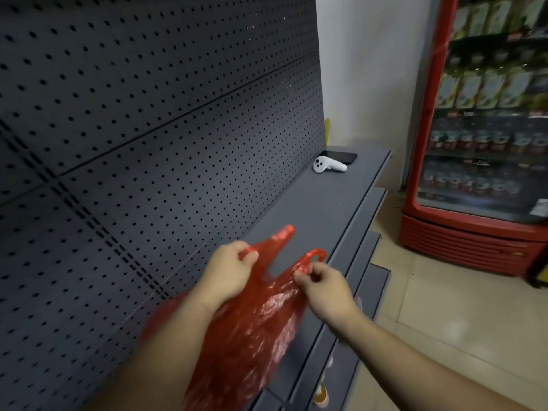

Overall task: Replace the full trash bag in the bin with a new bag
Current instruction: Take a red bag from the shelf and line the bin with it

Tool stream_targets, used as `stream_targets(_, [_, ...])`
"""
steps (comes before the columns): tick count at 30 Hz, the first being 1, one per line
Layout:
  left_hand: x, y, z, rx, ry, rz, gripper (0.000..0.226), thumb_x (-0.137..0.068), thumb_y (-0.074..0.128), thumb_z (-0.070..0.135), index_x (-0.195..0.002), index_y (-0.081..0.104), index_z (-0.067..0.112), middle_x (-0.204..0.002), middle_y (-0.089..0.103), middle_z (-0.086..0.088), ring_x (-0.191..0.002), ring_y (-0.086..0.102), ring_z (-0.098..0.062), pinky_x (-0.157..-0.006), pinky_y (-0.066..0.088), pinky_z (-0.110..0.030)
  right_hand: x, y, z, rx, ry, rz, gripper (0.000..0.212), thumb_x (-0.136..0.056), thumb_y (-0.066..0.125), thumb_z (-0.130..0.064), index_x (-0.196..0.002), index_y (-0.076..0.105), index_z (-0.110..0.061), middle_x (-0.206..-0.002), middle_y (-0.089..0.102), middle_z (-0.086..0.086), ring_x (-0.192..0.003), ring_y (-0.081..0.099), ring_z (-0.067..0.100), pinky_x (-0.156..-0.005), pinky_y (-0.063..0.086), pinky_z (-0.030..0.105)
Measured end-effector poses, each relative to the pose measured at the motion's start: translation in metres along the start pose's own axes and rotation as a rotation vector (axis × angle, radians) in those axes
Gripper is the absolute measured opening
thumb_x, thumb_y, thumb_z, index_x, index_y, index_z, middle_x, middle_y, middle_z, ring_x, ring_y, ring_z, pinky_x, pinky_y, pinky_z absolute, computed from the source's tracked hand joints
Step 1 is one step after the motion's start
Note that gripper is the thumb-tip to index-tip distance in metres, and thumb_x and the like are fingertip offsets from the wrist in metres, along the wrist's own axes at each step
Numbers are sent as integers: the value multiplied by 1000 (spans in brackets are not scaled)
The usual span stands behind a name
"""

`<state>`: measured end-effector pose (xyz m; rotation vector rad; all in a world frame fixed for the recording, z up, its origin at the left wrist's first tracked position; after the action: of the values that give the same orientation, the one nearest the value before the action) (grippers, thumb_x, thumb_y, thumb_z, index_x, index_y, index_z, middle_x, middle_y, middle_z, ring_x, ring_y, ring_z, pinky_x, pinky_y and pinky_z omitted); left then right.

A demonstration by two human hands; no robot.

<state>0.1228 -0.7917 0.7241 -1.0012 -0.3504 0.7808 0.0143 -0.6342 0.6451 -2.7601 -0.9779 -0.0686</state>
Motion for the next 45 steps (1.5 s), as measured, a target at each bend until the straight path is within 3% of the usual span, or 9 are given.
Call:
stream_targets(10, [112, -100, 86, 609, 175, 132, 24, -98, 56, 12, -91, 73, 27, -81, 77, 4, -75, 73, -15, -72, 61, -35, 133, -124, -82, -358, -338, 226, 30, -95, 50, 10, -84, 66, -13, -69, 69, -3, -60, 59, 5, -59, 47, 18])
stream_targets(14, [169, -106, 122, 858, 159, 35, 35, -90, 46, -7, -77, 68, 17, -61, 71, 0, -53, 67, -16, -46, 53, -24, 205, -162, -95, -415, -333, 223, 31, -93, 47, 6, -96, 73, -11, -82, 71, 3, -64, 61, 7, -58, 47, 18])
stream_targets(18, [208, -90, 154, 1130, 83, -102, 21, -80, 51, -6, -72, 62, 11, -57, 62, -3, -51, 59, -18, -48, 50, -23, 261, -199, -90, -538, -346, 293, 30, -76, 50, -7, -90, 76, -8, -95, 72, 14, -86, 63, 23, -80, 46, 33])
stream_targets(23, [230, -42, 180, 1023, 57, -150, 20, -83, 78, 28, -78, 75, 9, -67, 72, -8, -54, 67, -20, -50, 55, -26, 314, -249, -62, -487, -341, 390, 15, -89, 67, -27, -83, 77, -17, -85, 75, 3, -81, 69, 18, -76, 56, 30])
stream_targets(27, [242, 4, 192, 1009, -13, -63, 19, -78, 73, 31, -76, 73, 11, -76, 75, -14, -66, 70, -27, -67, 57, -38, 343, -294, -24, -305, -277, 586, 18, -95, 65, -17, -83, 77, -22, -81, 75, -5, -79, 68, 12, -79, 56, 36])
stream_targets(32, [270, 77, 194, 853, 45, -64, 7, -72, 68, 29, -77, 72, 32, -64, 74, 13, -56, 69, -5, -54, 51, -25, 375, -351, 43, -169, -158, 704, 18, -92, 67, -5, -90, 70, -23, -81, 73, -4, -76, 67, 8, -76, 54, 29])
stream_targets(35, [297, 126, 194, 778, 38, -157, 13, -74, 69, 44, -78, 76, 34, -69, 77, 8, -63, 74, -11, -57, 56, -30, 393, -379, 82, -107, -80, 695, 12, -94, 66, -17, -83, 71, -20, -72, 74, -6, -69, 67, 4, -68, 51, 24])
stream_targets(40, [343, 204, 189, 719, 32, -250, 21, -80, 68, 45, -83, 76, 26, -75, 79, 2, -72, 76, -20, -68, 63, -44, 419, -410, 155, -70, 74, 615, 14, -95, 65, -19, -88, 74, -10, -89, 77, 13, -78, 69, 16, -82, 58, 44])
stream_targets(45, [376, 277, 170, 762, 57, -246, 23, -85, 65, 52, -91, 74, 32, -75, 78, 7, -62, 73, -10, -51, 55, -33, 434, -423, 225, -76, 149, 616, 16, -94, 66, -17, -82, 76, -14, -86, 77, 14, -79, 72, 23, -83, 57, 52])
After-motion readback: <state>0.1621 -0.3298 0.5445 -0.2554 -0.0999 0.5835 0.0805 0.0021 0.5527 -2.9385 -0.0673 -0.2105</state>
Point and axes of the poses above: each hand's wrist, its own x-axis away from the middle knuckle, its own y-axis out of the palm, z = x × y, the point moved 4 cm from there along -x, towards the middle knuckle
